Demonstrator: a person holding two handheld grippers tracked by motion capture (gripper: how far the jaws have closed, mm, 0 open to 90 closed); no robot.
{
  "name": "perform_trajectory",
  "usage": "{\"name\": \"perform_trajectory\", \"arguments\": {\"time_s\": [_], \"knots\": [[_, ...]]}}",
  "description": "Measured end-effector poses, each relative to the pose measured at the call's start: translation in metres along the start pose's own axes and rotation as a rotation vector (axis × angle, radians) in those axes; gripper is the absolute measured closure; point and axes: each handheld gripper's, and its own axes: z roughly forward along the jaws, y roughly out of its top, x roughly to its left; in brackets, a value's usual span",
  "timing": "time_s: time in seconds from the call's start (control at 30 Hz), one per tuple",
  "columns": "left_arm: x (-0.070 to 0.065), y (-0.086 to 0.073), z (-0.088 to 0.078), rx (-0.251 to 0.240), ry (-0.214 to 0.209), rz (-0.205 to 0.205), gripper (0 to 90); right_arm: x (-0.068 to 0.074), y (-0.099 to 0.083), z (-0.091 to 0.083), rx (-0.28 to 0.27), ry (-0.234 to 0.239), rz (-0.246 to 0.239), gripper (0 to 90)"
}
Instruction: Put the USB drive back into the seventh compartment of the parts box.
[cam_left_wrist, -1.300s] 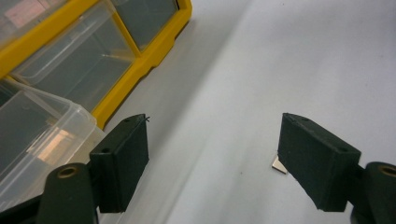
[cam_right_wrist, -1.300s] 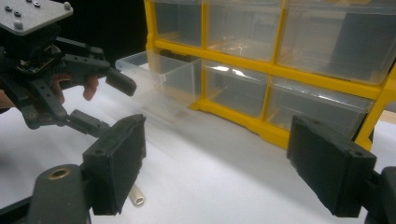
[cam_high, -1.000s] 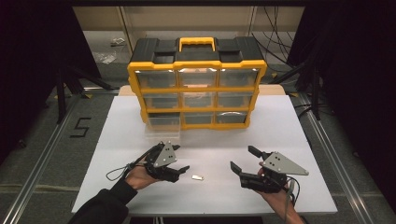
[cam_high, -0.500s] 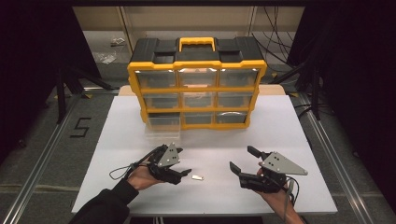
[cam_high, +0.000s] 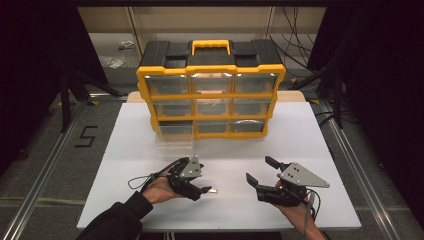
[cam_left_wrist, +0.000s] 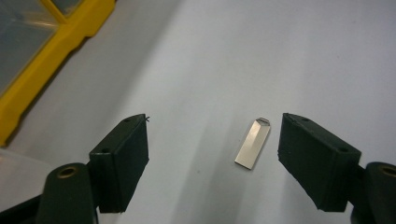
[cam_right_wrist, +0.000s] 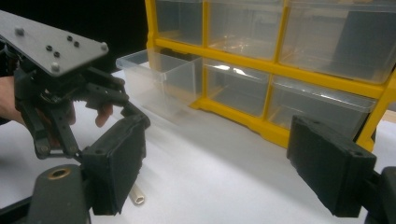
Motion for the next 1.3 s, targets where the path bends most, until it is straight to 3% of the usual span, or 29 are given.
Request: {"name": "perform_trajectory", "arguments": {"time_s": [0.27, 0.53, 1.07, 1.3], "knots": [[-0.002, 0.002, 0.014, 0.054, -0.044, 0.001, 23.6, 0.0, 0.0, 0.0, 0.0, 0.0, 0.0, 20.6], [-0.007, 0.005, 0.024, 0.095, -0.062, 0.013, 23.8, 0.0, 0.0, -0.001, 0.002, 0.0, -0.003, 20.6], [-0.009, 0.008, 0.028, 0.092, -0.14, 0.01, 46.2, 0.001, 0.0, 0.0, 0.001, 0.002, -0.005, 20.6], [-0.01, 0.007, 0.031, 0.129, -0.139, 0.006, 55.6, 0.001, 0.0, -0.001, 0.003, 0.001, -0.005, 20.6]]}}
